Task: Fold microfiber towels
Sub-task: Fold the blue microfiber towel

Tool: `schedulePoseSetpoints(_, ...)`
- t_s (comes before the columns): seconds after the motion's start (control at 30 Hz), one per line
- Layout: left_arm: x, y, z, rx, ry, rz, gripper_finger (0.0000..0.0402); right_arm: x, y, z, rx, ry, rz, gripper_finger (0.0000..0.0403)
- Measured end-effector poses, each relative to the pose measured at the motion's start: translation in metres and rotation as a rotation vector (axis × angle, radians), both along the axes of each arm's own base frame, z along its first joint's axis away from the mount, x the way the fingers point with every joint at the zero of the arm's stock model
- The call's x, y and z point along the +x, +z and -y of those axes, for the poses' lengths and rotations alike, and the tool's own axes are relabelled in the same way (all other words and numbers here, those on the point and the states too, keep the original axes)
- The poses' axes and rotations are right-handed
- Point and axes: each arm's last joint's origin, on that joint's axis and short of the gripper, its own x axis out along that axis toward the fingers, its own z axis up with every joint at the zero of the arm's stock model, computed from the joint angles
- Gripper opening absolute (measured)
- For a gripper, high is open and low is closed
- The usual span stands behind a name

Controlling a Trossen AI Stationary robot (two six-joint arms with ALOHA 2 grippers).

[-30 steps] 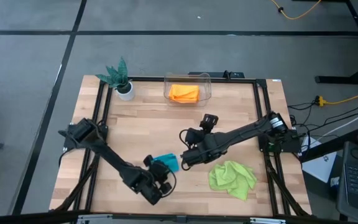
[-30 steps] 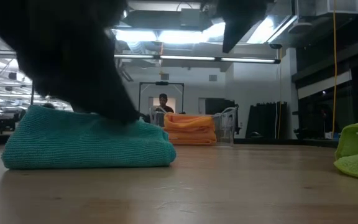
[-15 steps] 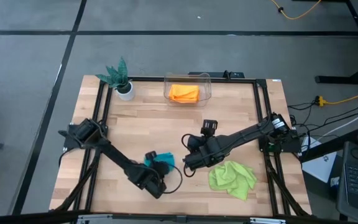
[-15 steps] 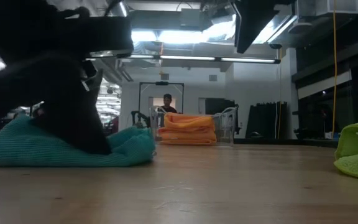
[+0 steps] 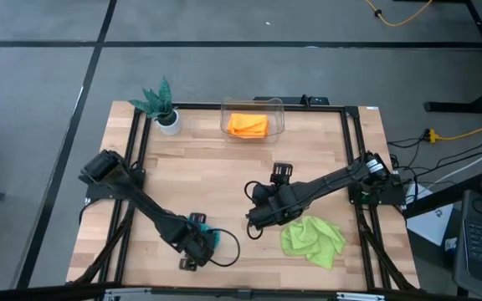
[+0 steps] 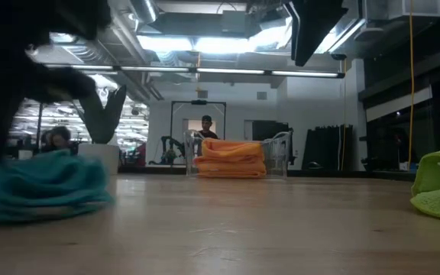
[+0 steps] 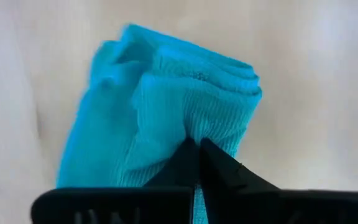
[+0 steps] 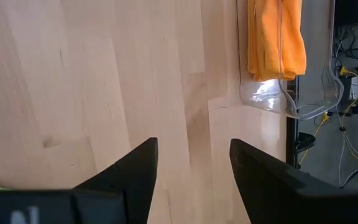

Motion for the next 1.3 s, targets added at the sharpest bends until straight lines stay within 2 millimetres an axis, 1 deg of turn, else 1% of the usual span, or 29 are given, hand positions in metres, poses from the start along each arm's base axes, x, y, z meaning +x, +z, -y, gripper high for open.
schedulePoseSetpoints(0.1, -0.006, 0.019, 0.001, -0.059, 0.007, 0.018, 0.0002, 0.002, 0.0, -0.001, 0.007, 0.0, 0.018, 0.0204)
schedulePoseSetpoints(0.3, -0.016, 0.05, 0.0, -0.024, 0.046, 0.178, 0.0014, 0.004, -0.001, -0.002, 0.016, 0.002, 0.039, 0.0204)
schedulePoseSetpoints(0.4, -0.019, 0.057, 0.0, -0.004, 0.067, 0.222, 0.0013, 0.004, -0.001, -0.002, 0.016, 0.001, 0.04, 0.0204)
schedulePoseSetpoints(0.53, -0.019, 0.054, 0.002, 0.02, 0.096, 0.238, 0.0009, 0.004, -0.001, -0.002, 0.017, 0.001, 0.04, 0.0204)
schedulePoseSetpoints(0.63, -0.016, 0.044, 0.004, 0.039, 0.109, 0.219, 0.0015, 0.004, -0.001, -0.002, 0.017, 0.0, 0.042, 0.0204)
schedulePoseSetpoints(0.73, -0.011, 0.034, 0.008, 0.042, 0.108, 0.217, 0.0029, 0.004, -0.001, -0.002, 0.018, 0.0, 0.043, 0.0204)
schedulePoseSetpoints(0.87, -0.008, 0.022, 0.009, 0.066, 0.109, 0.194, 0.0059, 0.004, -0.001, -0.002, 0.018, -0.001, 0.043, 0.0204)
schedulePoseSetpoints(1.03, -0.006, 0.022, 0.006, 0.116, 0.129, 0.228, 0.0105, 0.005, -0.001, -0.002, 0.021, -0.001, 0.049, 0.0204)
schedulePoseSetpoints(1.13, -0.005, 0.023, 0.004, 0.116, 0.137, 0.232, 0.0127, 0.005, -0.001, -0.002, 0.022, -0.001, 0.053, 0.0204)
schedulePoseSetpoints(1.2, -0.005, 0.024, 0.003, 0.083, 0.14, 0.197, 0.0133, 0.005, -0.001, -0.002, 0.022, -0.001, 0.053, 0.0204)
schedulePoseSetpoints(1.3, -0.006, 0.036, 0.003, 0.003, 0.183, 0.132, 0.0134, 0.005, -0.001, -0.002, 0.022, 0.0, 0.053, 0.0204)
